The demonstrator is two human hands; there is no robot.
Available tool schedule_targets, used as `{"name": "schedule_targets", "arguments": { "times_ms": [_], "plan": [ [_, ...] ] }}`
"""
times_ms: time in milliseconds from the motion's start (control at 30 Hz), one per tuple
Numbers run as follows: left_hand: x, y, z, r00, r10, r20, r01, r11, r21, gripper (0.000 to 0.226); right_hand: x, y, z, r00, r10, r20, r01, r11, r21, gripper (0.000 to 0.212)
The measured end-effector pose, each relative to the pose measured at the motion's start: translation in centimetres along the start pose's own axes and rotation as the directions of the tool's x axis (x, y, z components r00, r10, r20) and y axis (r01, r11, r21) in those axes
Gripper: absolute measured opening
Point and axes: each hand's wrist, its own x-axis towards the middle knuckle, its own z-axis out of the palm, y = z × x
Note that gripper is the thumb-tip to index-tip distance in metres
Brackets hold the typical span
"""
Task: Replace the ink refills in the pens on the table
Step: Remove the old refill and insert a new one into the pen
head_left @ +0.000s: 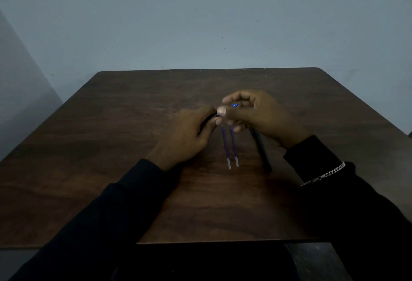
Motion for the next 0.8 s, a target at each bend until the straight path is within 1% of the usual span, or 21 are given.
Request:
{"name": "schedule_targets", "arguments": {
  "times_ms": [67,133,267,433,500,600,700,800],
  "plan": [
    [0.1,-0.2,0.1,1.0,0.0,-0.01,0.0,1.0,0.018,0.022,0.0,0.1,-0.1,0.999,-0.001,-0.037,0.001,1.0,0.003,0.03],
    [0.1,-0.4,0.3,1.0,-0.004,-0.004,0.004,1.0,0.017,0.024,0.0,0.1,-0.2,0.999,-0.034,-0.037,0.035,0.999,0.023,0.021],
    [0.1,-0.2,0.3,1.0,-0.014,-0.013,0.014,1.0,-0.024,0.02,0.1,0.1,-0.4,0.995,-0.068,-0.067,0.072,0.995,0.069,0.009],
    [0.0,0.1,0.2,0.998,-0.052,-0.039,0.049,0.996,-0.08,0.014,0.0,-0.1,-1.1,0.992,-0.066,-0.112,0.091,0.967,0.238,0.013],
    [0.0,0.1,0.2,0.995,-0.078,-0.056,0.073,0.993,-0.089,0.017,0.0,-0.2,-1.1,0.992,-0.051,-0.119,0.084,0.953,0.29,0.013],
    [0.0,0.2,0.2,0.991,-0.108,-0.081,0.1,0.99,-0.099,0.022,0.0,-0.4,-1.3,0.987,-0.031,-0.159,0.083,0.941,0.329,0.009],
    [0.0,0.1,0.3,0.986,-0.102,-0.132,0.087,0.99,-0.115,0.024,-0.1,-0.8,-2.0,0.981,-0.028,-0.192,0.101,0.918,0.383,0.005],
    [0.0,-0.3,0.4,0.985,-0.103,-0.138,0.087,0.989,-0.121,0.025,-0.4,-0.7,-3.5,0.977,-0.028,-0.21,0.112,0.909,0.401,0.005]
  ]
}}
